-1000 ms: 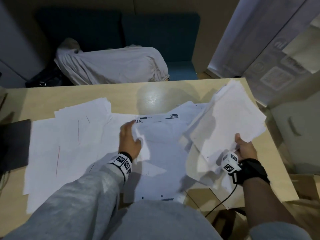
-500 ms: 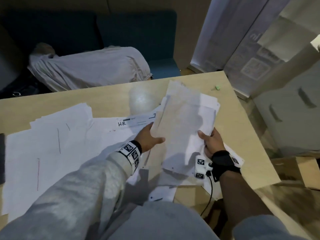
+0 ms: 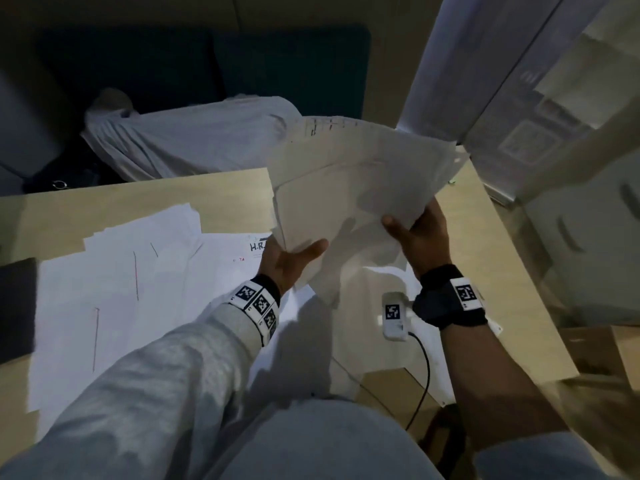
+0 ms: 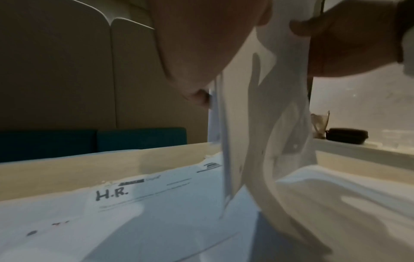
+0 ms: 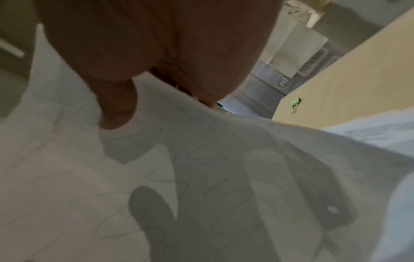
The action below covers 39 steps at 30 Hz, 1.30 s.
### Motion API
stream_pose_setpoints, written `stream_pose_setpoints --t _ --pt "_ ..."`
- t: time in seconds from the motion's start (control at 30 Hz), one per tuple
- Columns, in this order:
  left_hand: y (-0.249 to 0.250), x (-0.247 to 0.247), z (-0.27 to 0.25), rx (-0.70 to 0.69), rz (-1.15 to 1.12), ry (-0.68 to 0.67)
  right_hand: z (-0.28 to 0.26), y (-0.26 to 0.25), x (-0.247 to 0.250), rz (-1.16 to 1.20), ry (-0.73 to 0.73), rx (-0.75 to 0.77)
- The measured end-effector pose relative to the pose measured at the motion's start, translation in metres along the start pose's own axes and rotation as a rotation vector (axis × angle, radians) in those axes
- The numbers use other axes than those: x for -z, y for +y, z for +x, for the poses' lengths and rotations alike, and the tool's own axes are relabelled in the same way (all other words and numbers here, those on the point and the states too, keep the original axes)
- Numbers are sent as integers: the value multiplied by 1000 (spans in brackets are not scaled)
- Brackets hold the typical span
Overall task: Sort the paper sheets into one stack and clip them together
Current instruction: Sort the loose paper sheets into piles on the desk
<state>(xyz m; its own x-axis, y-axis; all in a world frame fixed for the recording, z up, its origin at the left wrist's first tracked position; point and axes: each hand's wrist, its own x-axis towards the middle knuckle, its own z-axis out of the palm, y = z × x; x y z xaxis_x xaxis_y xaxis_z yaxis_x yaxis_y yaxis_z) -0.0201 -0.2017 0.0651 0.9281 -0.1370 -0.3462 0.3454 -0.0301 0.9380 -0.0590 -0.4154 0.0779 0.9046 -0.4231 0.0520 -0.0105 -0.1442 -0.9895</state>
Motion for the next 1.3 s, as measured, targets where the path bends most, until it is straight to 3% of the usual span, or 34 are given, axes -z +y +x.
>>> stream_pose_setpoints --t 0.13,0.2,0.33,0.43,0.53,0.63,0.77,0.87,1.0,1.1,1.17,1.23,1.3 --pt "1 -9 -10 -94 17 -36 -13 17 -6 -37 119 -123" --pt "-1 -16 -19 -134 27 -72 -19 21 -8 -44 178 -110" --pt "-6 -25 -29 -225 47 -21 -26 19 0 -43 249 -42" --pt "-12 -25 -27 -192 92 -4 -30 34 13 -89 187 -138" --pt "-14 -21 -12 -145 -108 -39 -24 47 22 -179 124 -237" --pt "-10 -25 -3 -141 -87 -94 -14 52 19 -181 139 -201" --pt "-8 -39 4 -124 38 47 -7 46 -1 -136 104 -166" --pt "-10 -40 10 -115 7 98 -1 39 -1 -108 188 -139" --pt "-22 -37 8 -148 105 33 -7 52 12 -29 237 -162" --pt "-34 -41 4 -98 51 51 -15 63 19 -127 194 -221" --pt "-37 -48 1 -78 26 66 -17 64 28 -197 242 -233" --pt "-41 -56 1 -58 55 7 -18 62 45 -259 288 -198" --pt "-49 -64 1 -42 140 -146 -18 62 73 -335 305 -200"
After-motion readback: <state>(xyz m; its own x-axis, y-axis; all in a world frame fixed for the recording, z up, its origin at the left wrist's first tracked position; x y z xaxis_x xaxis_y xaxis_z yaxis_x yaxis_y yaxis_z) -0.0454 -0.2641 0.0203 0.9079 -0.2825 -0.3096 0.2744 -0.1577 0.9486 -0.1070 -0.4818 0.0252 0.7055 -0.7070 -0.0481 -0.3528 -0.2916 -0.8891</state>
